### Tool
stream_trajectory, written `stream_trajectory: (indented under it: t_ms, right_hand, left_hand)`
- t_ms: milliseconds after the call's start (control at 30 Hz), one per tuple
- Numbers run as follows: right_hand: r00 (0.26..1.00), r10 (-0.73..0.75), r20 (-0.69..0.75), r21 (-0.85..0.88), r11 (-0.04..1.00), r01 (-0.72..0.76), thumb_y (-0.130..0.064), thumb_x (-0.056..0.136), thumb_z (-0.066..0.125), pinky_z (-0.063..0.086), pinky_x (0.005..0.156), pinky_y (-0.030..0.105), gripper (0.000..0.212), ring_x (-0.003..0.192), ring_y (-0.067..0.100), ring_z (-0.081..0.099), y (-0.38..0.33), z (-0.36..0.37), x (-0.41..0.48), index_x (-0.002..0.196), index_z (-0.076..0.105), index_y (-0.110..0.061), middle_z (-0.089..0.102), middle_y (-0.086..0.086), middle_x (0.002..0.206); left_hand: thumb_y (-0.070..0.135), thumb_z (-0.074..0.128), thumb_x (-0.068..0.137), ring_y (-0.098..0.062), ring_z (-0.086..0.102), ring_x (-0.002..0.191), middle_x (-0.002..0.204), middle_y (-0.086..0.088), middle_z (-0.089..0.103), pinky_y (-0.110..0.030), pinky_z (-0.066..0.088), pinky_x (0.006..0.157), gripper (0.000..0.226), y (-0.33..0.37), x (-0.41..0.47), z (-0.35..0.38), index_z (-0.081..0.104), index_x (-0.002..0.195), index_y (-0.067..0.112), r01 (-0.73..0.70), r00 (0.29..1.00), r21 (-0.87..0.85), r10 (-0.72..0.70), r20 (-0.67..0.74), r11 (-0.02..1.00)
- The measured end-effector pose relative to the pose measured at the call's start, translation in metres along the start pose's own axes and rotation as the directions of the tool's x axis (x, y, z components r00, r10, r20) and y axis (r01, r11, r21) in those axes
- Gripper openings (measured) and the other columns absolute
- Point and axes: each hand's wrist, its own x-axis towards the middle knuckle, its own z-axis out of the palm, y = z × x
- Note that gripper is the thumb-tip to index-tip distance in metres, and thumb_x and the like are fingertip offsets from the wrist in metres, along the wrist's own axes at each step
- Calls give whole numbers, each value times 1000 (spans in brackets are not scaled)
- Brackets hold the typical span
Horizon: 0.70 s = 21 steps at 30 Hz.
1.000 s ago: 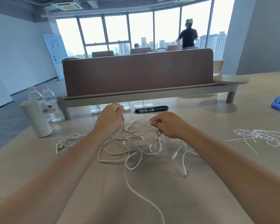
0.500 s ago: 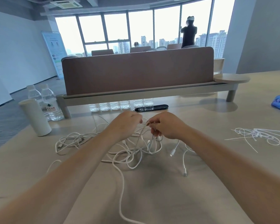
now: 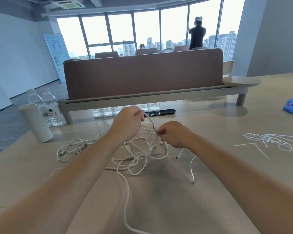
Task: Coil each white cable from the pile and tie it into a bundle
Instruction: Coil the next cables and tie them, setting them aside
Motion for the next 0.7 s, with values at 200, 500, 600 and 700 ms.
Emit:
stream_trajectory:
  t_ms: [200, 500, 600, 700]
  right_hand:
    - [996, -22, 90, -52, 998, 27, -14, 95, 54, 47, 95, 30, 30, 106, 18, 62, 15, 10, -2, 114, 72, -27, 69, -5, 118]
    - [998, -49, -48, 247, 967, 60, -35, 82, 78, 46, 76, 25, 21, 84, 11, 57, 5, 7, -11, 98, 72, -23, 62, -12, 84]
    - [991, -130, -43, 191, 972, 136, -38, 80, 81, 45, 81, 27, 42, 92, 13, 57, -3, 9, -12, 117, 66, -26, 61, -6, 109]
    - [989, -144, 30, 22, 989, 143, -32, 88, 72, 47, 82, 29, 26, 96, 17, 60, -4, 14, -8, 112, 71, -24, 64, -3, 115]
  left_hand:
    - [22, 46, 103, -12, 33, 44, 52, 4, 44, -27, 27, 49, 34, 7, 15, -32, 60, 73, 14, -17, 985, -167, -12, -171, 986]
    - [22, 44, 106, -12, 34, 48, 45, 12, 40, -28, 30, 50, 33, 17, 10, -34, 63, 81, 12, -65, 996, -267, 46, -78, 961]
    - [21, 42, 106, -10, 35, 46, 45, 12, 40, -29, 33, 51, 33, 24, 9, -34, 62, 82, 11, -102, 993, -280, 82, -83, 955]
    - [19, 42, 106, -9, 35, 45, 45, 12, 40, -27, 32, 49, 33, 29, 9, -37, 61, 81, 9, -112, 990, -315, 79, -117, 942]
